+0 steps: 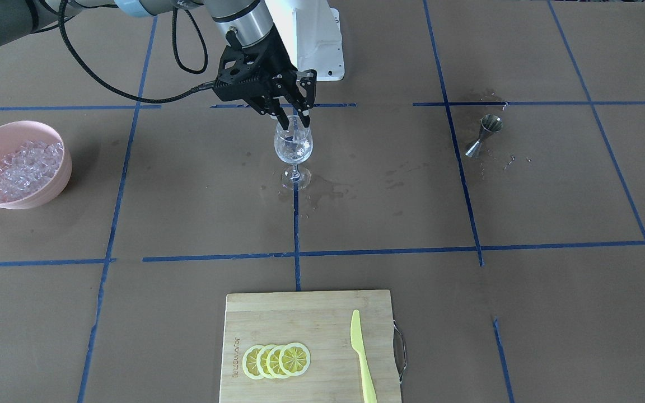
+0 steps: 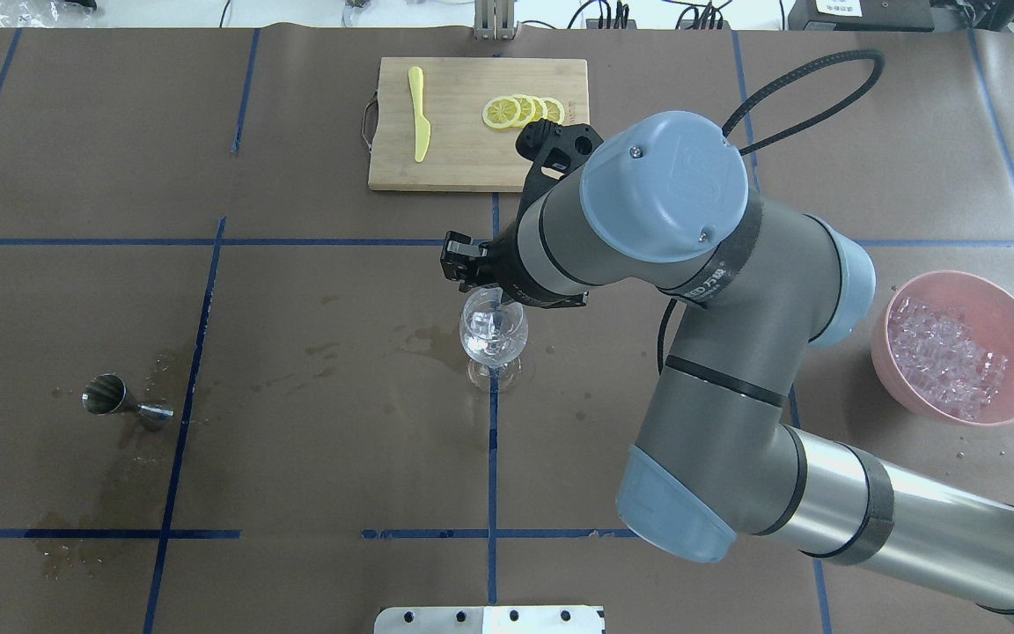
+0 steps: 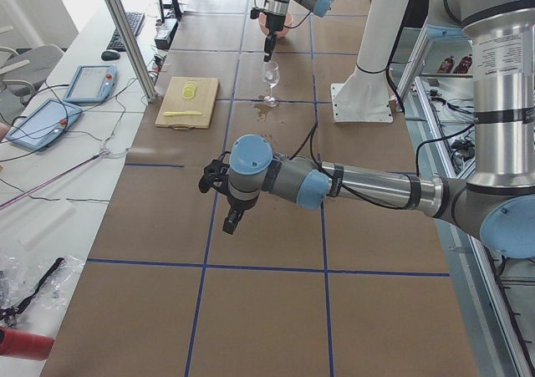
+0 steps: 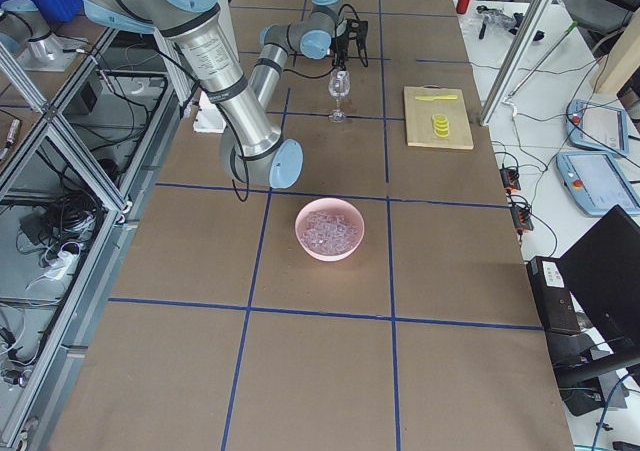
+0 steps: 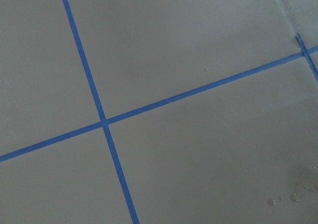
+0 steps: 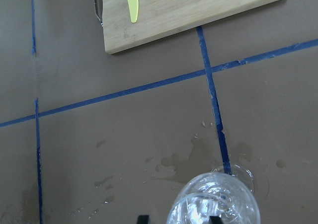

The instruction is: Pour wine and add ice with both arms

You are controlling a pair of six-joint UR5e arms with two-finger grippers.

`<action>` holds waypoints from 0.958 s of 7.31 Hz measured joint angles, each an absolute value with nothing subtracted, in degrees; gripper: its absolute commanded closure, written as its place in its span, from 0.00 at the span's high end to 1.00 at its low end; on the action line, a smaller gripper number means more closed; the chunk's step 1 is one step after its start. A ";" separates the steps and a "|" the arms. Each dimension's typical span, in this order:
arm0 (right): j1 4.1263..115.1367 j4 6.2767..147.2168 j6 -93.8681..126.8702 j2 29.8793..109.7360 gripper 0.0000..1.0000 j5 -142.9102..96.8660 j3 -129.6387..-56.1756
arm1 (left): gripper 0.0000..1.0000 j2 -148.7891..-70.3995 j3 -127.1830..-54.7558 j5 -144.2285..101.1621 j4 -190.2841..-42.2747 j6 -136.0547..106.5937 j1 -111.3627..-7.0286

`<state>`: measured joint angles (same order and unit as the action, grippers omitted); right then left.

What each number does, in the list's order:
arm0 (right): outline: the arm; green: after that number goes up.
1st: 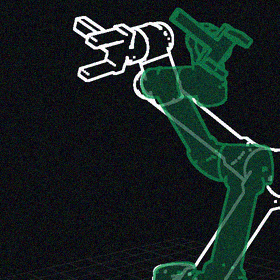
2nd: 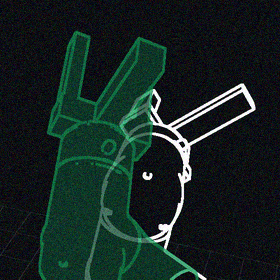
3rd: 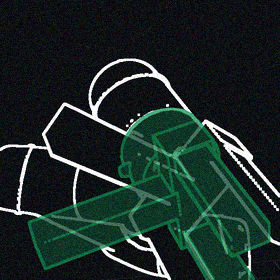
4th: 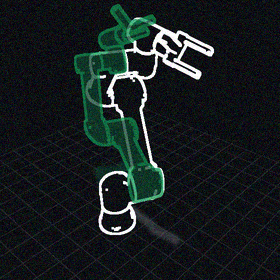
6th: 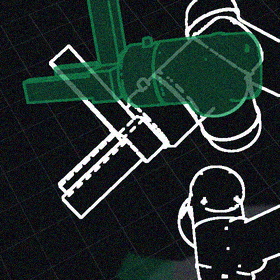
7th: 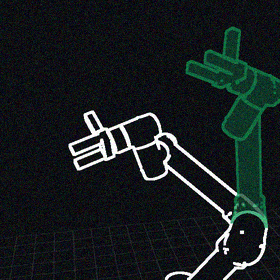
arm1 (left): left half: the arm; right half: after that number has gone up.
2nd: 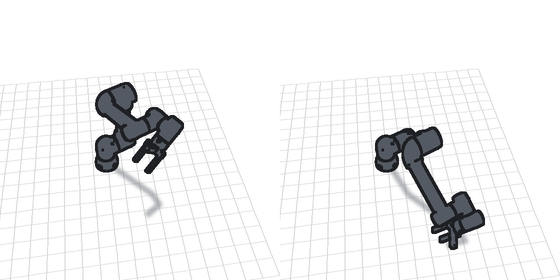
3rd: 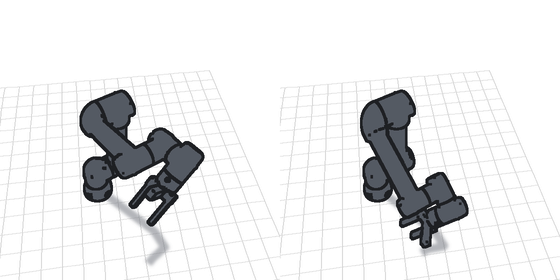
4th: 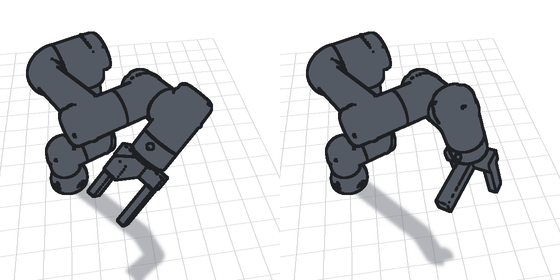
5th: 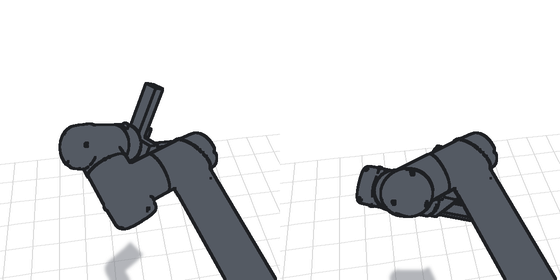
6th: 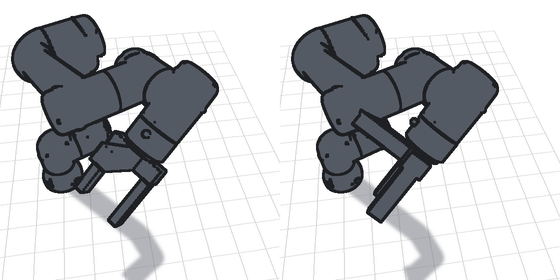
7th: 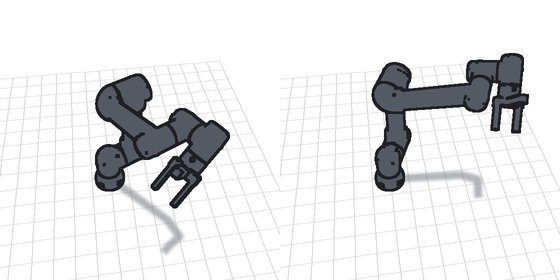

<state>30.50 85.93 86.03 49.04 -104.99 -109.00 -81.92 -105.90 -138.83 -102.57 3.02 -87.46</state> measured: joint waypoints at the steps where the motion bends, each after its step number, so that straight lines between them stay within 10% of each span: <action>1: 30.54 85.97 85.90 49.32 1.00 -105.15 -109.29 | 1.00 -81.87 -105.99 -138.73 -102.57 3.00 -87.56; 7: 48.37 85.66 61.65 71.02 1.00 -121.80 -117.02 | 1.00 -82.77 -105.73 -132.05 -102.57 1.67 -87.65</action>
